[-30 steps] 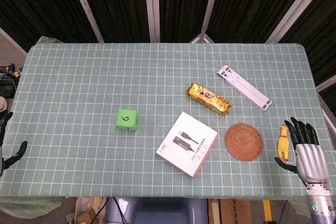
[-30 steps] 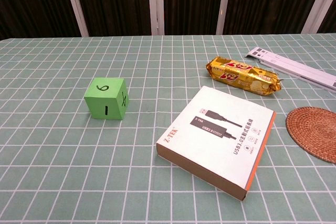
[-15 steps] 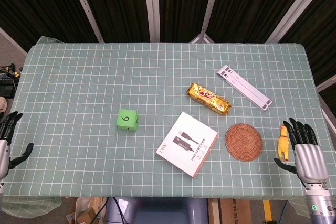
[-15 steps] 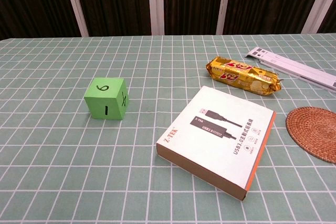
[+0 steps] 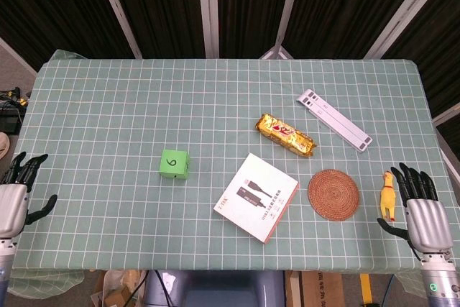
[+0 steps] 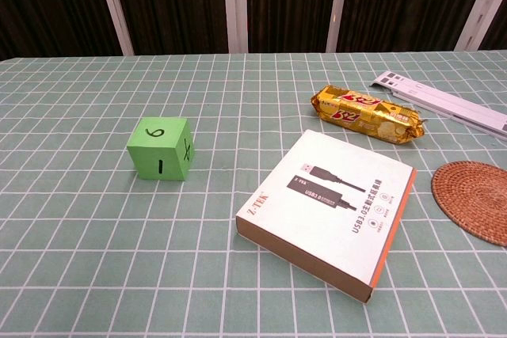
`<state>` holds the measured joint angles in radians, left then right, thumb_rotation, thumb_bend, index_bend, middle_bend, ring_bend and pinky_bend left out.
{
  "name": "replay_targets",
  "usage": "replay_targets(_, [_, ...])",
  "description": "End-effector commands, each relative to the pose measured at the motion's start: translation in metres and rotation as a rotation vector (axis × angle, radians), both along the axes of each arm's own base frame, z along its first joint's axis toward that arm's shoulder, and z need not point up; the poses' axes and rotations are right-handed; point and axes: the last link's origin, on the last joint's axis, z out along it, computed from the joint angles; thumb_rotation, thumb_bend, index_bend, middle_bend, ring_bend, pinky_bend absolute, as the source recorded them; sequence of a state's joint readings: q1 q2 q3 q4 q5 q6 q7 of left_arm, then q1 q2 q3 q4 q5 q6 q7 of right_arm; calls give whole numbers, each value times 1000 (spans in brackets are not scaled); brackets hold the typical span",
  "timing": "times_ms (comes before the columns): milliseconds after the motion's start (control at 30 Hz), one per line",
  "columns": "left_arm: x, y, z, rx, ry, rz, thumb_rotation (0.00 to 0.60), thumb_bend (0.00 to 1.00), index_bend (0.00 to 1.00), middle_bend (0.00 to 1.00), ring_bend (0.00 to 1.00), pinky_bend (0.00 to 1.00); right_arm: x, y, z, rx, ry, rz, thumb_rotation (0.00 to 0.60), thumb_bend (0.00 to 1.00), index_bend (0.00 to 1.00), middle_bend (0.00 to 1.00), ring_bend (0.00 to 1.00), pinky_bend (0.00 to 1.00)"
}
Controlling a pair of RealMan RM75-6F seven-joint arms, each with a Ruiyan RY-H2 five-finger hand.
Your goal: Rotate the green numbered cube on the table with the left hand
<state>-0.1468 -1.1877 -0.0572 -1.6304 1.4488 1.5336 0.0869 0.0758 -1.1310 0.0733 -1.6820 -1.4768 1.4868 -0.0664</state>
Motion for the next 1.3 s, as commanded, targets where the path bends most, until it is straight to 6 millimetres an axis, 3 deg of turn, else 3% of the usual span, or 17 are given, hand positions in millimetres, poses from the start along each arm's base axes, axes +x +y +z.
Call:
replay_targets(33, [-7,24,-7,-39,27,26,600,417,119,257,139,289,0,0,-1,2,1,-2,600,73,55,0,0,0])
replay_targets(167, [-6,54,-15,-172,82,69,600,523,128,416,325,468,-1,-3,-3,8,6,-11,600,72,54,0,0,0])
replay_targets(267, [6,74,-19,-221,76,56,600,621,141,604,529,636,-1,-4,-6,13,12,-16,600,72,55,0,0,0])
replay_targets(367, [19,85,-28,-292,87,48,600,680,144,708,629,706,0,-5,-8,16,18,-17,600,73,55,0,0,0])
replay_targets(633, [50,97,-56,-532,139,110,600,710,140,760,673,718,-1,-6,-10,20,22,-33,600,73,55,0,0,0])
replay_targets(900, [75,99,-90,-603,149,102,600,726,139,761,676,722,-2,-7,-9,25,17,-39,600,73,55,0,0,0])
replay_targets(1300, [100,99,-126,-640,176,62,600,725,140,761,676,722,-4,-7,-7,20,13,-47,600,73,55,0,0,0])
